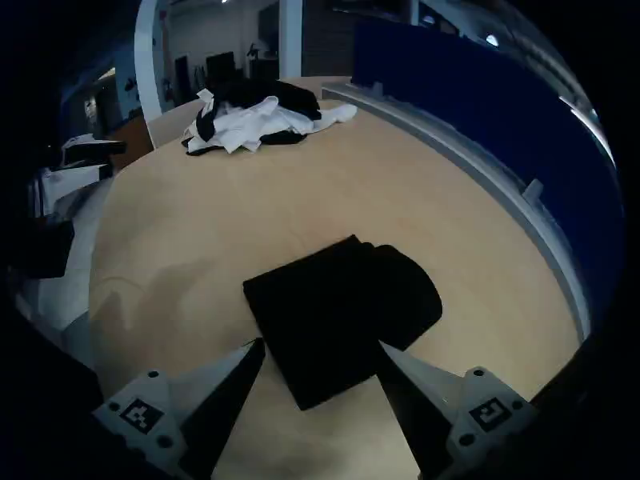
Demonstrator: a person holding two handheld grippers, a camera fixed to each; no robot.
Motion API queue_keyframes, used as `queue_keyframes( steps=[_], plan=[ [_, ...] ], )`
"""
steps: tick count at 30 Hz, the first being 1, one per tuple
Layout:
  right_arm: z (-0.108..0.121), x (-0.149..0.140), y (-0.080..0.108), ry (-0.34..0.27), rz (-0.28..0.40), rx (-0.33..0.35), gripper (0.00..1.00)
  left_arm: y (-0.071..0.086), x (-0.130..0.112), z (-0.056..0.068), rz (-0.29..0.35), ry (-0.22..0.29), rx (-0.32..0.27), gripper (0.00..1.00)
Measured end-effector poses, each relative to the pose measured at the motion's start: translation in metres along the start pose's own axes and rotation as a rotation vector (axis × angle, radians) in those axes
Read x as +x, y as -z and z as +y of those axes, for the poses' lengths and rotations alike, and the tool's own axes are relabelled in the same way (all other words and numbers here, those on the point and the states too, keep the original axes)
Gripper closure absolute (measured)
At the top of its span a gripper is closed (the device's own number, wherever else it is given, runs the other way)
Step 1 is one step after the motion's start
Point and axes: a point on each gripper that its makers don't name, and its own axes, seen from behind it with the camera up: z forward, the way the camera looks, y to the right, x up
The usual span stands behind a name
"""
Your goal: Fold towel
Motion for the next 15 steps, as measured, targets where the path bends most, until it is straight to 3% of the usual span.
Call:
queue_keyframes(
  steps=[15],
  plan=[
    [-0.011,-0.045,0.002,-0.15,-0.061,-0.047,0.0,-0.004,0.001,0.001,-0.001,-0.002,-0.002,0.05]
  ],
)
